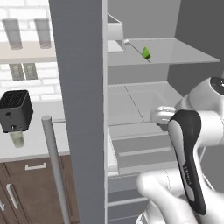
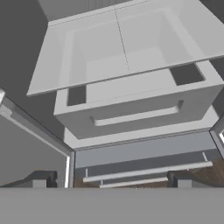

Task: Grab a lemon wedge from the fridge and one ice cube from the ice bowl, and put them in the glass of lemonade.

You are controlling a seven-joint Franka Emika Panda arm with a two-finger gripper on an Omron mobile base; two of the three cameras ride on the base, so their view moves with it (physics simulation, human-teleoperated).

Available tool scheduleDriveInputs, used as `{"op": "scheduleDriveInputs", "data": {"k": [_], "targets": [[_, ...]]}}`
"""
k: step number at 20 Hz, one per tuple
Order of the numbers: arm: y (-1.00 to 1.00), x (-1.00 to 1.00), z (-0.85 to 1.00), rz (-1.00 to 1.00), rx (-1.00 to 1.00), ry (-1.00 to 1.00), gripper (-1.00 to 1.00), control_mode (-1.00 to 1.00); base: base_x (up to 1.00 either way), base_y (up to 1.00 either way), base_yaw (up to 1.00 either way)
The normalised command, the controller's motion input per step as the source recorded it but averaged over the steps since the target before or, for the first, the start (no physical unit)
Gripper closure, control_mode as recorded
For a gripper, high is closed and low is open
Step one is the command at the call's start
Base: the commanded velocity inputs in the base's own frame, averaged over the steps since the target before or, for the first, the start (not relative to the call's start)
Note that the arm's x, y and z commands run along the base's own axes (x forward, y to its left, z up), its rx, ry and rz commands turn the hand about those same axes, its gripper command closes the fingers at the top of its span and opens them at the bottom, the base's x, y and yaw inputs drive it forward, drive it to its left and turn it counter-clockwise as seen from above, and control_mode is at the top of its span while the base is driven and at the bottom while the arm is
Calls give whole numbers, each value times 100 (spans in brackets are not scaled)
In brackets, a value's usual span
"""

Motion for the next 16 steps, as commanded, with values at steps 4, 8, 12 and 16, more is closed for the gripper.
{"op": "scheduleDriveInputs", "data": {"k": [4,8,12,16], "targets": [[0,0,77,1,0,-8,-100,-100,0,0,0],[-2,3,65,4,-4,-11,-100,-100,0,0,0],[-12,14,25,5,-15,-24,-100,-100,0,0,0],[-11,22,7,6,-15,-28,-100,-100,0,0,0]]}}
